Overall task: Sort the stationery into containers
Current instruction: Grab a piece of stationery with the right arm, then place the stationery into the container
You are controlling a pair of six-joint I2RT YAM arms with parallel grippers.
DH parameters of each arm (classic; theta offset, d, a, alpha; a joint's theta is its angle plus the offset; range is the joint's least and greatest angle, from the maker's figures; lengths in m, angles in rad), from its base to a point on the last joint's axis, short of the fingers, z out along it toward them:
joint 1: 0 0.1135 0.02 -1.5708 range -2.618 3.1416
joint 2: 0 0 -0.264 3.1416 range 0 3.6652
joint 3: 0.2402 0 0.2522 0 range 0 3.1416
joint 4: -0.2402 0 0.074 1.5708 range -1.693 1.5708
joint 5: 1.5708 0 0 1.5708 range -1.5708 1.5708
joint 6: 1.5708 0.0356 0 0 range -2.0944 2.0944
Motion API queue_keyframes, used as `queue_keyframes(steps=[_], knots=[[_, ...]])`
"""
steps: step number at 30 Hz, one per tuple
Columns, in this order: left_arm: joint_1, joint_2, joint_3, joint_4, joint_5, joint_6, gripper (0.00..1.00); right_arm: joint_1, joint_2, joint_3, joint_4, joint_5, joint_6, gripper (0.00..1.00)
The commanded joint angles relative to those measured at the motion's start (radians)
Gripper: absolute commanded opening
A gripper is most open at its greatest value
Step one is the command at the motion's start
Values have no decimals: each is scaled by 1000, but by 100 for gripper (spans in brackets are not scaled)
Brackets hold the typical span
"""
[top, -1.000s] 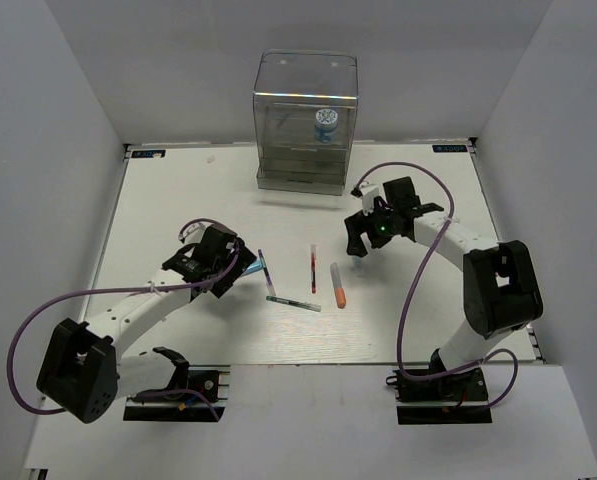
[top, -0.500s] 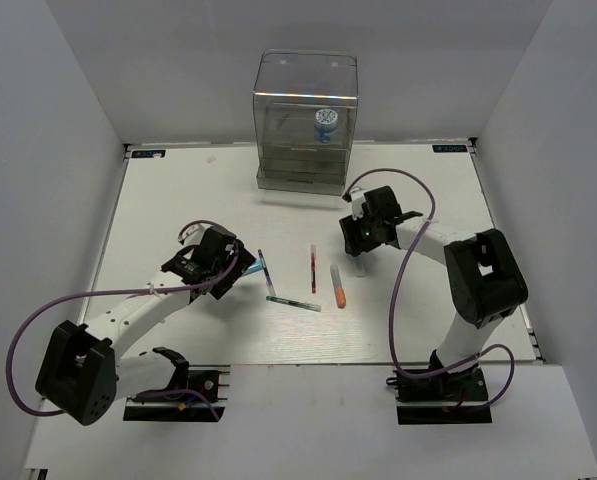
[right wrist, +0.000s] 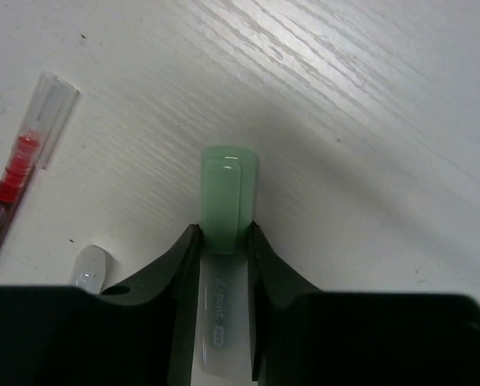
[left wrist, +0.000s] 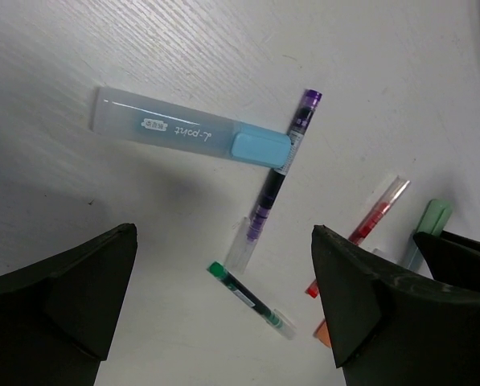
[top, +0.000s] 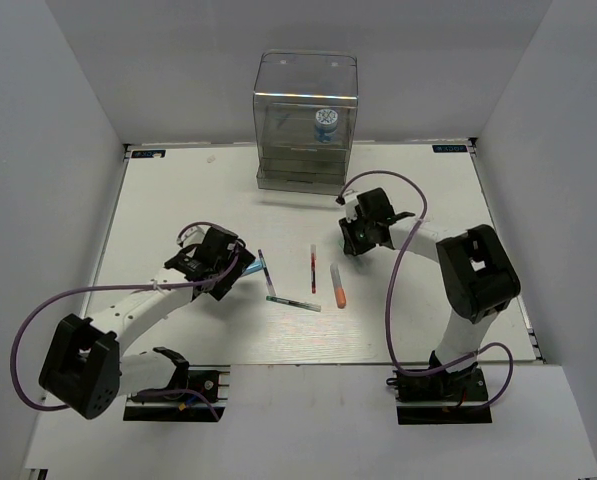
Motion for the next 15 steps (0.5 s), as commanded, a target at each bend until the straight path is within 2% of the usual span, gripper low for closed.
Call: queue_keyframes(steps=[1, 5, 6, 8, 9, 12, 13, 14, 15], knots=[[7, 43, 58, -7, -21, -35, 100, -3, 58, 61, -81, -78, -72, 6], [7, 111, 109, -53, -21, -35, 100, -3, 29, 136, -104, -221, -253, 2], [7, 123, 120, -66, -21, -35, 97, -4, 20, 164, -104, -301, -286, 2], [7, 152, 140, -102, -30, -53, 92, 2, -12, 210, -107, -378, -445, 1], [7, 152, 154, -112, -30, -64, 92, 0, -24, 224, -104, -403, -480, 1], [7, 163, 154, -112, -30, -124, 90, 2, -20, 321, -131, -495, -719, 1], [7, 163, 143, -112, -30, -141, 89, 3, -14, 398, -159, -532, -757, 1], [7, 163, 143, -112, -30, -159, 89, 3, 18, 428, -180, -547, -863, 1], [7, 163, 131, -100, -30, -187, 89, 2, 32, 457, -196, -557, -887, 0]])
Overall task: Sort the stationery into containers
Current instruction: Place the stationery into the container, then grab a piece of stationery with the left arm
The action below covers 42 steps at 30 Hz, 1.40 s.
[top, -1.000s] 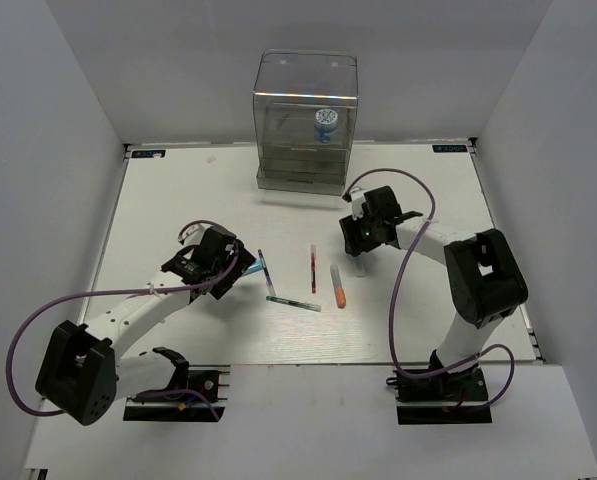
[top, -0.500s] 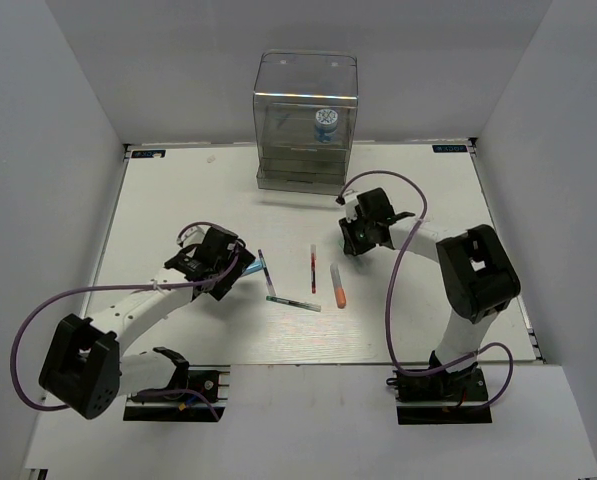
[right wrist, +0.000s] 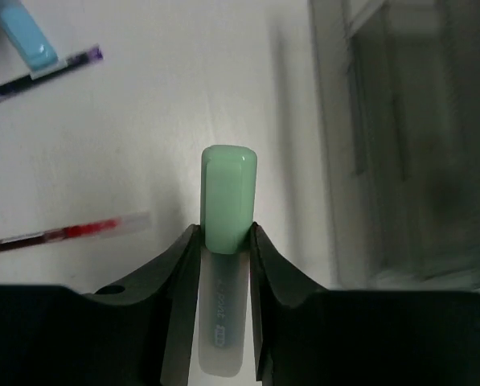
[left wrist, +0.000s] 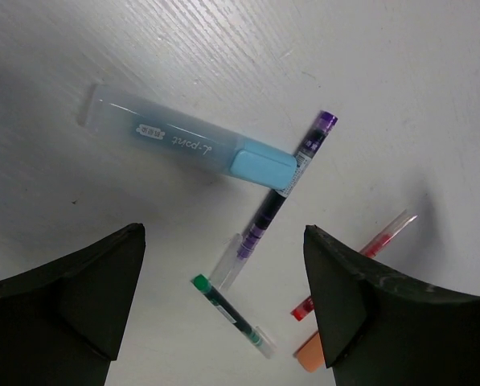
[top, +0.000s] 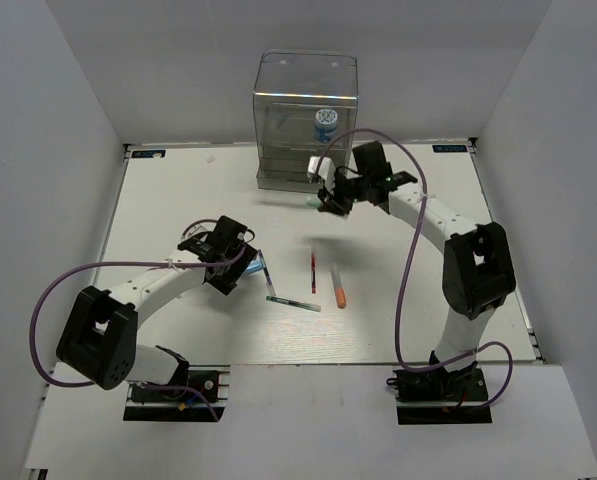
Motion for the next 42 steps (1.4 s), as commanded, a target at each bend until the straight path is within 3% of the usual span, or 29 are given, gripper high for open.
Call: queue_keyframes(steps=[1, 4, 10, 17, 19, 21, 23, 24, 26, 27, 31, 32, 33, 34, 36, 37, 40, 42], knots=[[7, -11, 7, -16, -25, -96, 89, -1, 10, 206, -80, -154, -288, 0], [16, 0, 7, -5, -34, -119, 89, -3, 114, 351, -105, -149, -394, 0], [46, 92, 53, -25, -10, -129, 89, -3, 237, 483, -22, -112, -501, 0], [65, 127, 62, -14, 0, -138, 89, -12, 346, 522, 105, -53, -466, 0], [74, 136, 62, -14, 0, -138, 89, -15, 364, 517, 154, -35, -445, 4], [85, 145, 71, -14, 0, -138, 89, -18, 375, 522, 162, -24, -428, 25], [85, 156, 72, -14, 0, -138, 89, -20, 378, 517, 171, -20, -399, 40], [85, 156, 72, -25, 0, -138, 89, -24, 374, 497, 196, -18, -391, 54], [94, 181, 72, -37, 0, -138, 88, -27, 339, 473, 220, -21, -333, 73], [94, 181, 72, -37, 10, -138, 86, -27, 322, 413, 261, -26, -310, 90], [94, 221, 72, -37, 20, -138, 77, -37, 152, 206, 499, 11, -126, 90], [94, 221, 72, -37, 20, -138, 75, -35, 53, 156, 633, 69, -94, 90], [94, 243, 72, -37, 20, -138, 71, -37, 18, -26, 714, 101, 45, 90], [94, 244, 94, -37, 20, -138, 69, -35, -11, -87, 918, 182, 93, 90], [94, 285, 111, -48, 20, -138, 63, -38, -106, -191, 905, 151, 147, 90], [94, 299, 131, -58, 20, -138, 61, -43, -125, -193, 768, 99, 166, 90], [94, 340, 164, -85, 41, -138, 54, -63, -226, -245, 647, -28, 239, 81], [94, 377, 177, -112, 52, -129, 46, -75, -282, -344, 656, -76, 266, 80]])
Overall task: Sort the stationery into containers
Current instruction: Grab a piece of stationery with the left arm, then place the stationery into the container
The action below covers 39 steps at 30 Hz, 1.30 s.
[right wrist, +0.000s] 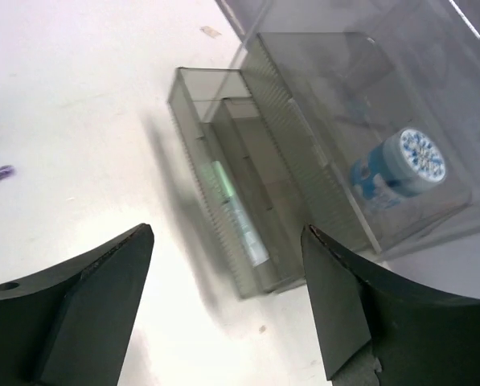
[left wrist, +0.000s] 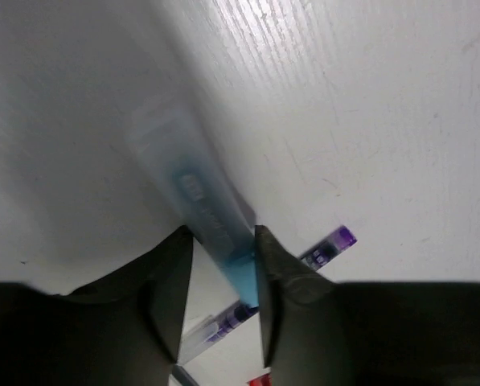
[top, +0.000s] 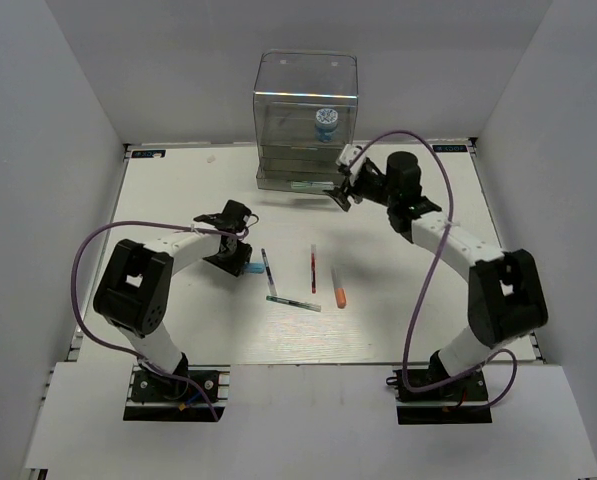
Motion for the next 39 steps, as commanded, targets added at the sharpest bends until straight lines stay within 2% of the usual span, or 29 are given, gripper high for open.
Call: queue_keyframes(steps=[1, 7, 8, 11, 14, 16, 17, 20, 21, 24, 28, 32, 39], knots=[[3, 67, 7, -47, 26, 0, 43, -20, -119, -139, 18, -114, 131, 78], [3, 57, 16, -47, 35, 22, 22, -32, -219, -242, -60, -147, 153, 80], [3, 45, 17, -47, 35, 36, 17, -41, -222, -255, -102, -157, 151, 90], [3, -20, 59, -38, 12, 70, 9, -41, -258, -288, -165, -201, 124, 90], [3, -90, 115, -3, 3, 98, 5, -40, -272, -321, -239, -221, 99, 90], [3, -113, 154, 31, 12, 119, 3, -41, -276, -350, -256, -203, 95, 88], [3, -123, 185, 69, 26, 130, 3, -41, -279, -357, -262, -198, 93, 80], [3, -111, 230, 157, 73, 130, 2, -41, -275, -364, -299, -189, 85, 65], [3, -100, 259, 180, 89, 130, 2, -40, -270, -365, -328, -187, 84, 56], [3, -28, 335, 254, 119, 130, 1, -33, -264, -373, -371, -178, 79, 47], [3, 93, 470, 292, 132, 87, 1, -32, -273, -387, -404, -157, 79, 48], [3, 198, 568, 401, 121, 46, 1, -33, -290, -416, -408, -137, 70, 51], [3, 353, 691, 396, 121, -37, 1, -33, -316, -445, -417, -120, 88, 58]])
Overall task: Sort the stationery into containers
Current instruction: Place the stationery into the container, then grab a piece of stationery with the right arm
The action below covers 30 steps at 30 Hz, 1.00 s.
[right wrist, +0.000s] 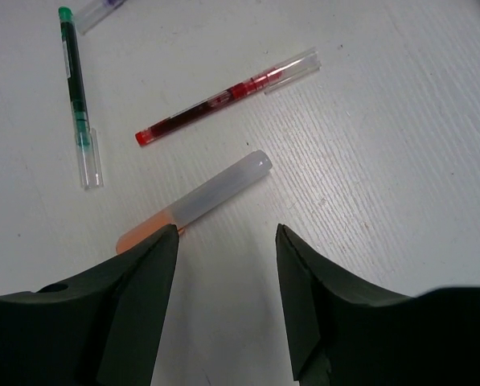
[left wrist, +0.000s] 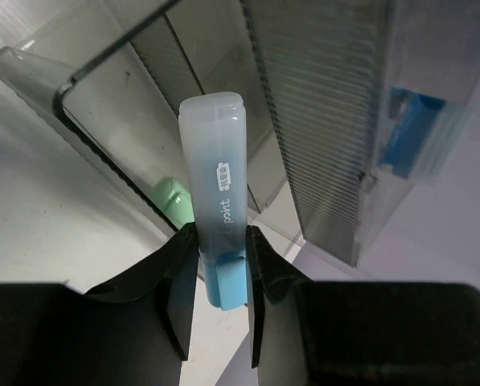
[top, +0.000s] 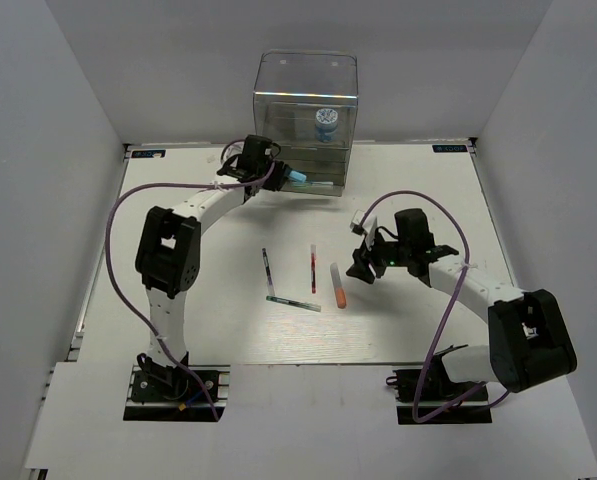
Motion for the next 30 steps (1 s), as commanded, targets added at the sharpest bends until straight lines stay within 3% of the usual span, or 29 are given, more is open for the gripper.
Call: queue_keyframes(steps=[1, 3, 6, 7, 9, 10, 12, 17, 20, 25, 28, 30], knots=[[2, 4, 65, 34, -9, -50, 1, 3, -29, -7, -6, 5, 17, 58], [2, 32, 88, 46, -10, -79, 3, 3, -25, -7, -12, 5, 20, 60], [2, 72, 171, 10, -19, -79, 17, 9, -9, -1, -15, 6, 37, 61], [2, 72, 185, 0, -19, -79, 31, 8, -2, 2, -20, 8, 40, 61], [2, 86, 196, -9, -19, -79, 45, 17, 17, 9, -27, 11, 48, 66], [2, 86, 196, -9, -19, -79, 58, 22, 40, 22, -32, 13, 55, 68], [2, 77, 196, -9, -19, -79, 64, 29, 58, 42, -35, 19, 77, 69], [2, 25, 130, 9, -8, -79, 73, 49, 121, 80, -30, 46, 132, 71], [2, -12, 107, 19, 16, -66, 73, 68, 147, 100, -27, 103, 157, 71], [-17, -110, 48, 19, 30, 98, 73, 106, 184, 125, -18, 184, 207, 71], [-17, -241, -57, 35, -9, 259, 76, 135, 222, 146, -6, 256, 259, 71], [-17, -380, -204, 116, -39, 348, 80, 157, 265, 177, -21, 296, 290, 71]])
